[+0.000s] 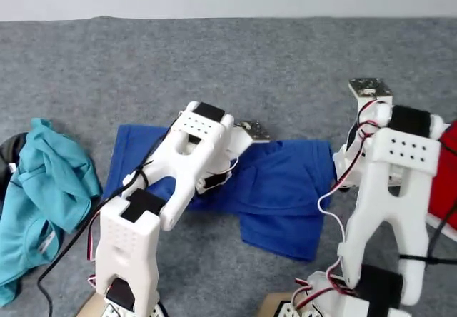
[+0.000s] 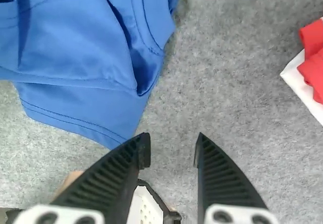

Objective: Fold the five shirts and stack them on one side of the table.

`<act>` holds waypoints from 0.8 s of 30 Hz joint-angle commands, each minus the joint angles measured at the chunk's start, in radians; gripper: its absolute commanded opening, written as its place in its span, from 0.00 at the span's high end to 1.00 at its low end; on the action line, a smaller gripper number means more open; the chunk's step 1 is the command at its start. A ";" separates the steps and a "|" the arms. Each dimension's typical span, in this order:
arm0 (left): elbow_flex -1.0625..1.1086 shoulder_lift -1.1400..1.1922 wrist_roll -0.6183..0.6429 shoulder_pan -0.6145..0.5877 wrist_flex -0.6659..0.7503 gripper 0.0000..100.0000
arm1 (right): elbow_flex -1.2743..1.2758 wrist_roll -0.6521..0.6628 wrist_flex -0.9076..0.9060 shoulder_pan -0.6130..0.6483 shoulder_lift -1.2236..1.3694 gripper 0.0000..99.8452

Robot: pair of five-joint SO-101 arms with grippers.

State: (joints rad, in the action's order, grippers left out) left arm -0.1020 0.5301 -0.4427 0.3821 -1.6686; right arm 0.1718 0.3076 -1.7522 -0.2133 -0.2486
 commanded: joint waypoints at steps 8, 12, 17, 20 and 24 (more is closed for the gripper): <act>-0.036 0.034 0.092 0.138 0.048 0.99 | -0.049 0.011 -0.042 -0.008 -0.073 0.85; -0.022 0.034 0.094 0.180 0.031 0.99 | -0.049 0.011 -0.042 -0.013 -0.074 0.85; -0.033 0.028 0.092 0.164 0.029 0.99 | -0.054 0.011 -0.042 -0.015 -0.076 0.85; -0.074 -0.008 0.092 0.115 0.006 0.99 | -0.054 0.011 -0.042 -0.015 -0.114 0.85; -0.153 -0.071 0.089 0.048 -0.035 0.99 | -0.054 0.011 -0.041 -0.015 -0.219 0.85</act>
State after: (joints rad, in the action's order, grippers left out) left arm -0.1803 0.5501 -0.3567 0.4741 -1.6701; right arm 0.1718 0.3076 -1.7522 -0.2148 -0.3652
